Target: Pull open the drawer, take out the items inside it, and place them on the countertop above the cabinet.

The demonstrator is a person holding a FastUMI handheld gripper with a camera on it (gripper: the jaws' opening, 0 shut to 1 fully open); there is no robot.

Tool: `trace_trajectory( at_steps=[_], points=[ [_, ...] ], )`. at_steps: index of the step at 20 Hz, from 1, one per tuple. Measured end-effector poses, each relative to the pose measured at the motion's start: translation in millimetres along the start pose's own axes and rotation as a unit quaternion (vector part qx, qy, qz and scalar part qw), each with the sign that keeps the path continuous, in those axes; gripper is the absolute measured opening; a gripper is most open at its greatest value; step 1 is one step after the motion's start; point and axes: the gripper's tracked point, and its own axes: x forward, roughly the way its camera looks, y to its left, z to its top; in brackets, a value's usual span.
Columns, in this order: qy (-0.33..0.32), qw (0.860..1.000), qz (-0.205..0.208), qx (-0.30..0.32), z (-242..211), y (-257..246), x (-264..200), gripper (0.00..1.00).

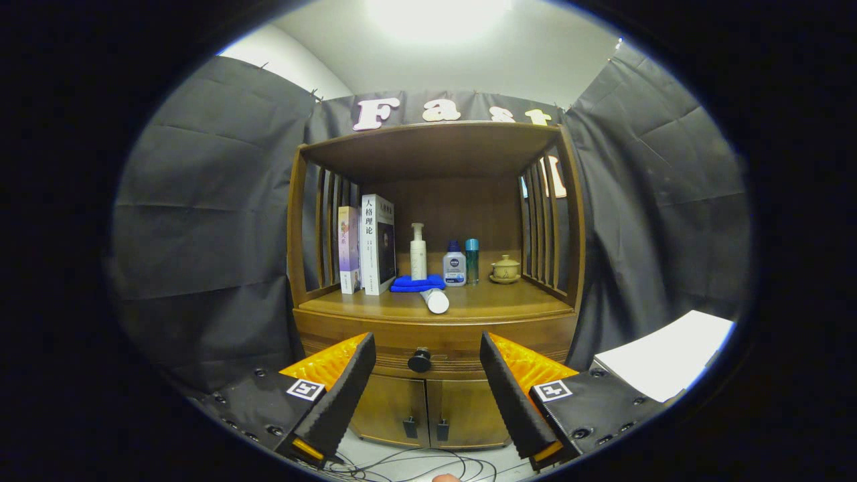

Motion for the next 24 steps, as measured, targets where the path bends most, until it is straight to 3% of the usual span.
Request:
trace_trajectory(
  at_steps=[7,24],
  points=[
    [0.001,1.0,-0.001,0.007,-9,-11,-29,0.97],
    [0.014,1.0,0.006,0.024,-12,-23,-28,0.96]
  ],
)
